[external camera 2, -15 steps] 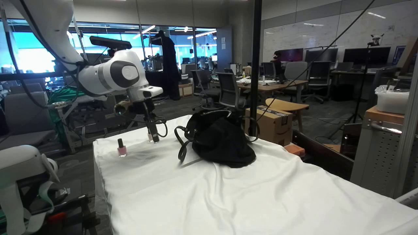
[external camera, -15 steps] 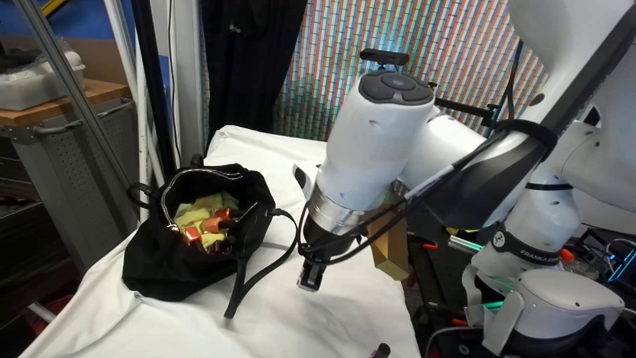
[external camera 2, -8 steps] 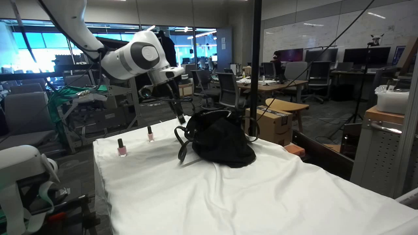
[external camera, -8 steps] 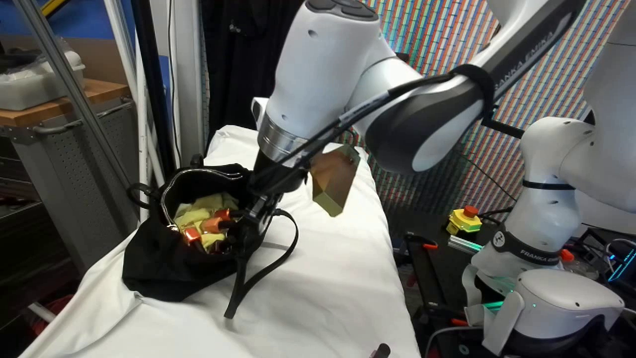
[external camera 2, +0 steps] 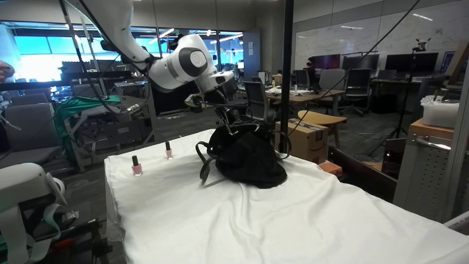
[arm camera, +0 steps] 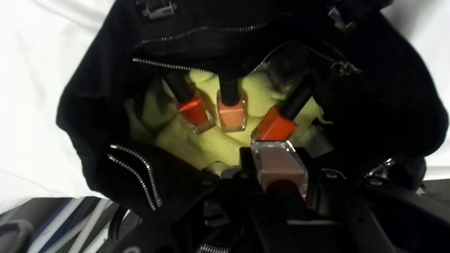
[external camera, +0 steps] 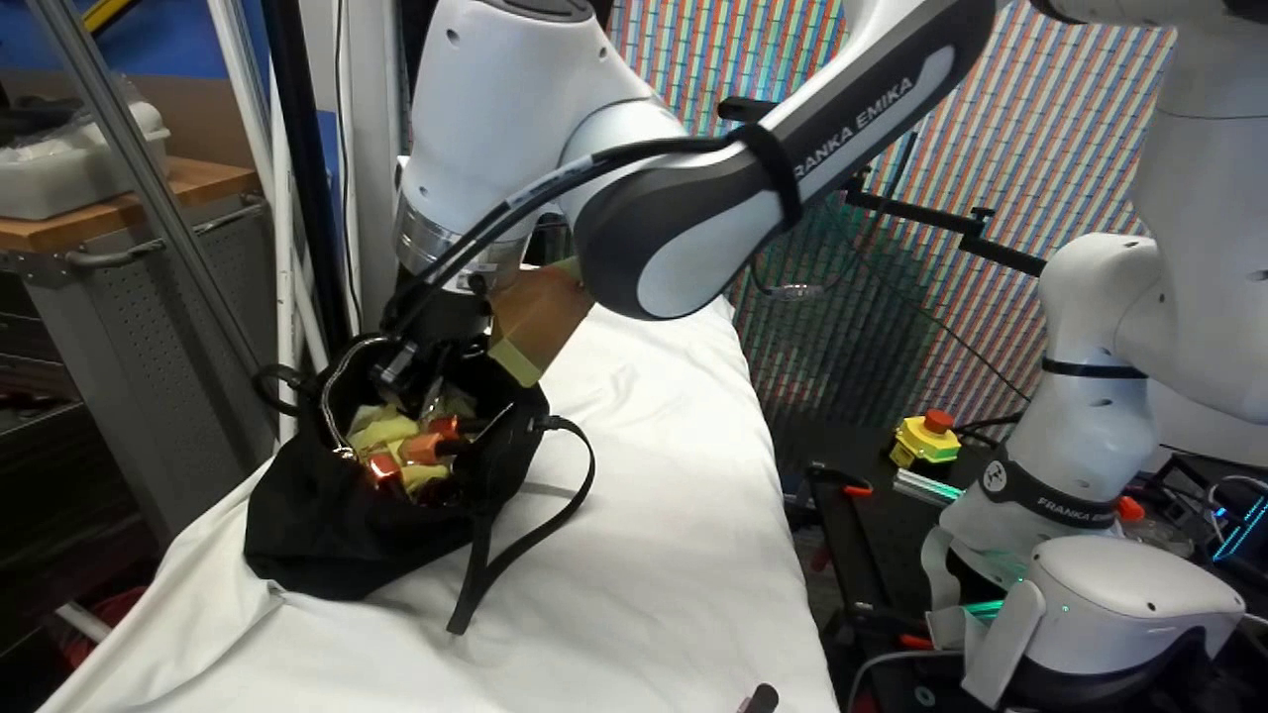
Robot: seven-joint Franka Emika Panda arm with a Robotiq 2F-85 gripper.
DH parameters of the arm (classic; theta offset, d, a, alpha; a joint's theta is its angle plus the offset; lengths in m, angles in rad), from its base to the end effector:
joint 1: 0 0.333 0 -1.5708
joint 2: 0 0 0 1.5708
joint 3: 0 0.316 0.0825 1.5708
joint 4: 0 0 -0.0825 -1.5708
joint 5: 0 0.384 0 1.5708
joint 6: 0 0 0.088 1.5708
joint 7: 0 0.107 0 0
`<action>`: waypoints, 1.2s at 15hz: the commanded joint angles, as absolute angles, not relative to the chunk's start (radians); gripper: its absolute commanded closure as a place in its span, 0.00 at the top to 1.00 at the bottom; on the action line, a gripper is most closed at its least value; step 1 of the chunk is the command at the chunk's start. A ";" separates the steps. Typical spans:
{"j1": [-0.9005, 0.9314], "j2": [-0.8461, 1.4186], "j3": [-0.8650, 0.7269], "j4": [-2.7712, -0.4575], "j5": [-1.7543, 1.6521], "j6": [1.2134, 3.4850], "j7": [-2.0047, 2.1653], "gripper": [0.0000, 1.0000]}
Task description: Place the nail polish bottles inside the black bag from right to left
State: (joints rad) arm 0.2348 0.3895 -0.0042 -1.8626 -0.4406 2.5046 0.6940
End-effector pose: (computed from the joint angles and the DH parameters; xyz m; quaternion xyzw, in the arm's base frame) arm 0.6399 0.1536 0.3341 0.9784 -0.0683 0.1776 0.0811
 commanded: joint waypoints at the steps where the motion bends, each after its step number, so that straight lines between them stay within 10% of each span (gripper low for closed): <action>1: 0.246 0.523 -0.042 -1.669 -0.428 2.455 0.633 0.15; 3: 0.244 0.574 -0.058 -1.603 -0.415 2.438 0.610 0.20; 4: 0.243 0.597 -0.064 -1.571 -0.406 2.431 0.600 0.65; 10: 0.249 0.670 -0.093 -1.466 -0.372 2.387 0.567 0.97; 18: 0.297 0.568 -0.080 -1.611 -0.365 2.383 0.581 1.00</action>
